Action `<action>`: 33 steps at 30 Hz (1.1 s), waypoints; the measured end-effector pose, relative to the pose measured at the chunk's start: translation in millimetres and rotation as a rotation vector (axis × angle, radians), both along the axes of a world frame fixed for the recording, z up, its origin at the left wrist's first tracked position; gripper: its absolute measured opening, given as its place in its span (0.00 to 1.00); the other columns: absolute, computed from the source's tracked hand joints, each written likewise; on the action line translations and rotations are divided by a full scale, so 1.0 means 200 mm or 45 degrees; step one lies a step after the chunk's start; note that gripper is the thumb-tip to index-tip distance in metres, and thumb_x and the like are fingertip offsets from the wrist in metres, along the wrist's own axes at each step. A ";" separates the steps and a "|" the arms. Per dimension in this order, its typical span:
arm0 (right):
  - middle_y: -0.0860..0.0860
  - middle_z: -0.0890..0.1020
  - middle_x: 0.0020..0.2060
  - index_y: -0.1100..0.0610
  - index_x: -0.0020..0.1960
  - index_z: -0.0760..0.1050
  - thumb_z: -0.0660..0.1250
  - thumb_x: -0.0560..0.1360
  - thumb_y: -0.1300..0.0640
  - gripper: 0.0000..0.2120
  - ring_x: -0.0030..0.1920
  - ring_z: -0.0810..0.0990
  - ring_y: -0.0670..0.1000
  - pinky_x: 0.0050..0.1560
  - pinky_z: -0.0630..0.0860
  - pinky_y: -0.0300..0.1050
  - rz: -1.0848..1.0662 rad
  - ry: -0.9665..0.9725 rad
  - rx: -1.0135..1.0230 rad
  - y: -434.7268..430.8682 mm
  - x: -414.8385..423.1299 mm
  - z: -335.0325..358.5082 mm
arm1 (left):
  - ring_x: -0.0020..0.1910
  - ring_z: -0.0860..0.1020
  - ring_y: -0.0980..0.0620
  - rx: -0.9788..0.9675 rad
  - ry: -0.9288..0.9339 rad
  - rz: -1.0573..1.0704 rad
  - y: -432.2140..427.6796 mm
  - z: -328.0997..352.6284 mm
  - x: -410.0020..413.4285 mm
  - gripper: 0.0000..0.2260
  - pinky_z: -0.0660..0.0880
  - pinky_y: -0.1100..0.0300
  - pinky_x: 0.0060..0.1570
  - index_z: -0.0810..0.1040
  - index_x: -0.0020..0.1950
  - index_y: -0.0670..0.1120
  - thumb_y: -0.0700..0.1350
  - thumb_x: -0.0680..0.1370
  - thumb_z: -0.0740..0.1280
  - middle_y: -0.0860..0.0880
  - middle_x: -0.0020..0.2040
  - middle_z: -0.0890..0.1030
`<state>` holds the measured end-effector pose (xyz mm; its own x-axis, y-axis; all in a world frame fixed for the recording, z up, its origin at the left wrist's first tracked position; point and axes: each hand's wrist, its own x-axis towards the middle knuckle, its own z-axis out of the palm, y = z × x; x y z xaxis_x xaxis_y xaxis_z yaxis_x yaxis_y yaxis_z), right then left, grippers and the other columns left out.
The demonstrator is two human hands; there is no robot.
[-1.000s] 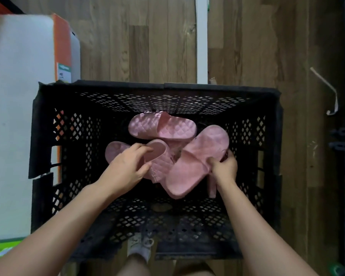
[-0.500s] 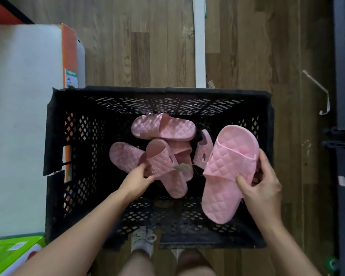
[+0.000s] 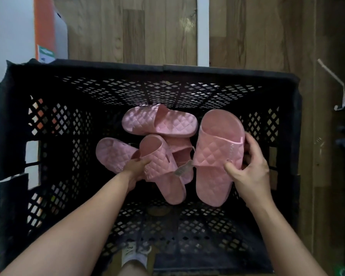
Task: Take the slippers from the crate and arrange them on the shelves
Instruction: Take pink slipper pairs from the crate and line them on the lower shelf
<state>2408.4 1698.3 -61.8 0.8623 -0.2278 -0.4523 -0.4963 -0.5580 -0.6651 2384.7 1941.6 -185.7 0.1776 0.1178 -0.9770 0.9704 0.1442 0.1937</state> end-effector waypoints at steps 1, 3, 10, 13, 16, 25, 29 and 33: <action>0.47 0.78 0.57 0.49 0.70 0.66 0.70 0.63 0.57 0.35 0.54 0.77 0.43 0.57 0.75 0.41 -0.001 0.006 0.011 0.01 0.01 -0.02 | 0.24 0.75 0.55 -0.005 -0.022 0.056 0.00 -0.02 0.01 0.06 0.69 0.67 0.21 0.76 0.51 0.41 0.43 0.77 0.65 0.48 0.31 0.77; 0.47 0.78 0.56 0.49 0.69 0.65 0.71 0.65 0.61 0.35 0.53 0.78 0.42 0.56 0.75 0.41 0.005 0.029 0.026 0.03 0.02 -0.06 | 0.22 0.73 0.55 -0.045 -0.030 0.081 0.01 -0.06 0.01 0.05 0.67 0.66 0.22 0.77 0.45 0.42 0.43 0.77 0.66 0.49 0.26 0.77; 0.47 0.78 0.58 0.49 0.70 0.65 0.73 0.66 0.63 0.36 0.56 0.77 0.43 0.59 0.74 0.39 0.083 0.091 0.100 0.03 0.07 -0.11 | 0.42 0.79 0.44 -0.056 -0.155 -0.066 0.03 -0.11 -0.03 0.08 0.78 0.57 0.37 0.78 0.50 0.37 0.35 0.73 0.69 0.37 0.49 0.81; 0.46 0.77 0.61 0.49 0.71 0.64 0.72 0.65 0.60 0.37 0.58 0.76 0.42 0.59 0.72 0.37 0.137 0.105 0.084 0.01 0.10 -0.10 | 0.39 0.80 0.45 -0.031 -0.203 -0.062 -0.03 -0.09 -0.03 0.12 0.79 0.60 0.31 0.78 0.52 0.34 0.33 0.69 0.71 0.36 0.48 0.81; 0.45 0.75 0.63 0.49 0.72 0.63 0.71 0.66 0.66 0.37 0.61 0.75 0.41 0.62 0.71 0.36 0.138 0.128 0.088 0.01 0.11 -0.05 | 0.39 0.79 0.48 0.127 -0.297 -0.184 -0.08 -0.03 -0.04 0.12 0.77 0.63 0.33 0.79 0.49 0.39 0.36 0.68 0.74 0.44 0.43 0.81; 0.47 0.77 0.60 0.50 0.69 0.67 0.69 0.65 0.68 0.34 0.59 0.75 0.45 0.61 0.74 0.48 0.039 0.097 0.111 0.07 0.07 0.33 | 0.44 0.81 0.44 0.374 -0.530 -0.139 0.07 0.42 0.05 0.08 0.78 0.51 0.47 0.77 0.41 0.47 0.40 0.68 0.75 0.43 0.42 0.82; 0.44 0.77 0.57 0.47 0.67 0.68 0.69 0.67 0.68 0.33 0.58 0.75 0.43 0.53 0.75 0.37 -0.035 0.093 0.119 0.08 0.05 0.59 | 0.38 0.79 0.51 0.395 -0.611 -0.204 0.15 0.73 0.09 0.13 0.77 0.67 0.29 0.78 0.48 0.41 0.40 0.67 0.76 0.46 0.41 0.82; 0.45 0.76 0.58 0.49 0.68 0.66 0.68 0.68 0.69 0.33 0.59 0.74 0.45 0.49 0.72 0.31 -0.074 0.083 0.159 0.10 0.05 0.85 | 0.40 0.78 0.54 0.475 -0.729 -0.256 0.20 1.04 0.08 0.14 0.73 0.71 0.33 0.77 0.49 0.44 0.41 0.67 0.76 0.50 0.42 0.81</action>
<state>2417.5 1718.7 107.3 0.8170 -0.2152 -0.5350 -0.5700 -0.4421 -0.6926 2399.9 1981.3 23.0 0.7043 0.3375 -0.6245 0.7022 -0.2021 0.6827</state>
